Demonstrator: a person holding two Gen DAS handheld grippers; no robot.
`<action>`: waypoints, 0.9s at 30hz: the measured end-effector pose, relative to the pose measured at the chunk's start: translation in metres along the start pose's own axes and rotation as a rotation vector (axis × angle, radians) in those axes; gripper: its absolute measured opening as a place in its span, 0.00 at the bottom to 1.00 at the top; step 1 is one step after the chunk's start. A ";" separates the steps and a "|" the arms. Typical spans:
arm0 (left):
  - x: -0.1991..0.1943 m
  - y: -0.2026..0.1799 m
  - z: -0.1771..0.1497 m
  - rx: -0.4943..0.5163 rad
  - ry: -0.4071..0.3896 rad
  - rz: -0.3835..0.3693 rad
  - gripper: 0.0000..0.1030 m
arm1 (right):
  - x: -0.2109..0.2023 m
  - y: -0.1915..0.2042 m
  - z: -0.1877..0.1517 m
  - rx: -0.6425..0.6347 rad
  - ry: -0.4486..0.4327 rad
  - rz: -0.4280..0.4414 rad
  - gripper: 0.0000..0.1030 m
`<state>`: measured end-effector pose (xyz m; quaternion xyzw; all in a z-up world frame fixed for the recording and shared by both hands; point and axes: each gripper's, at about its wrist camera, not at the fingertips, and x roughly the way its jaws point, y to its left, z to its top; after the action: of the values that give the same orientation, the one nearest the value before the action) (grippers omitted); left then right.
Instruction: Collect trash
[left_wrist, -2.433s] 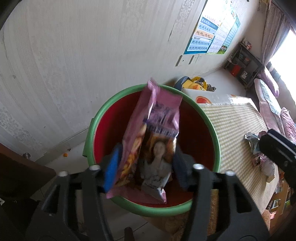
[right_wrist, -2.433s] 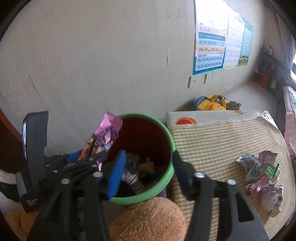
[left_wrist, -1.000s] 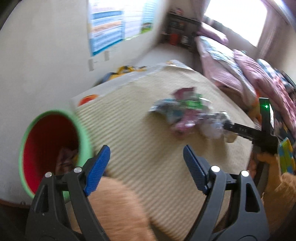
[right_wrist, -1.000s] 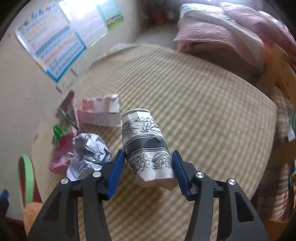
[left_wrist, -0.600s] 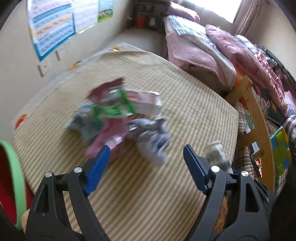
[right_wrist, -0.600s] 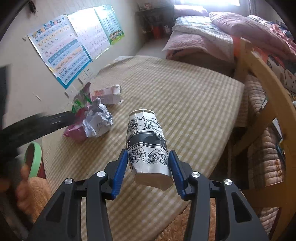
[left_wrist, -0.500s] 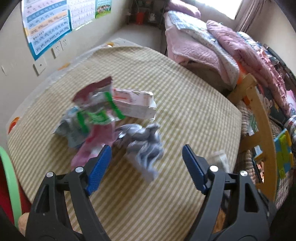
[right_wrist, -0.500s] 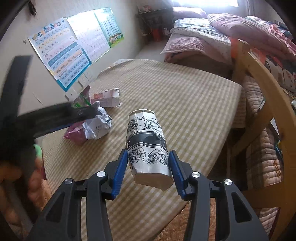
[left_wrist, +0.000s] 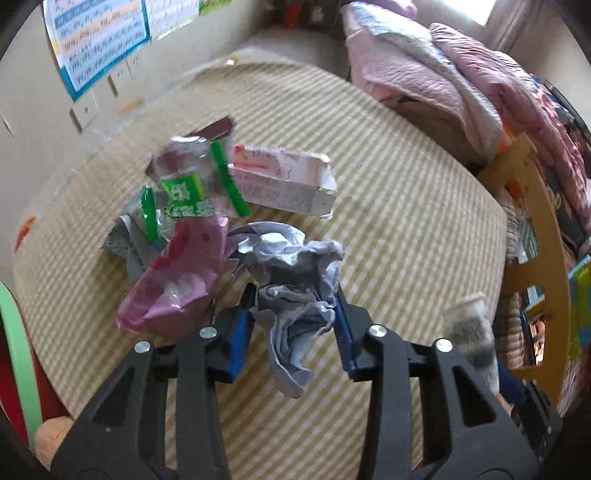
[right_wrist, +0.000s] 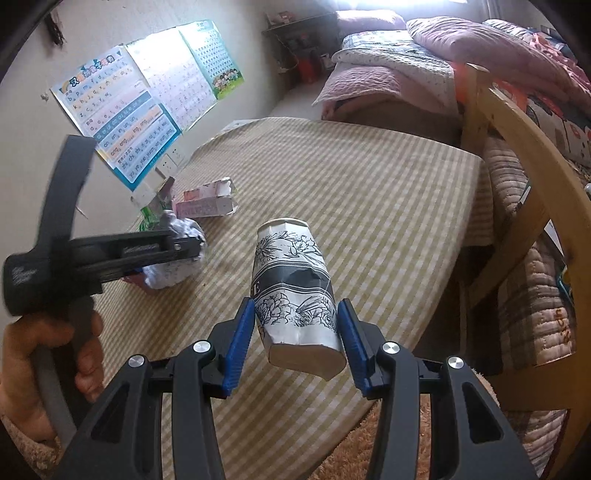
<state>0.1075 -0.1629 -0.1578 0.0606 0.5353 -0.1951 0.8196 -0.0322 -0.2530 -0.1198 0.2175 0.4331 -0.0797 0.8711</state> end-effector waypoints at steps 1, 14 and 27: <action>-0.005 0.000 -0.002 0.002 -0.009 -0.004 0.37 | 0.001 0.001 0.000 -0.003 0.003 -0.003 0.44; -0.080 0.009 -0.043 0.071 -0.163 0.032 0.37 | -0.004 0.012 0.001 -0.027 -0.009 -0.023 0.44; -0.117 0.053 -0.061 -0.032 -0.220 0.068 0.37 | -0.025 0.040 0.006 -0.058 -0.048 0.022 0.44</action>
<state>0.0351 -0.0655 -0.0838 0.0440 0.4429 -0.1642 0.8803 -0.0298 -0.2209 -0.0846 0.1950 0.4119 -0.0627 0.8879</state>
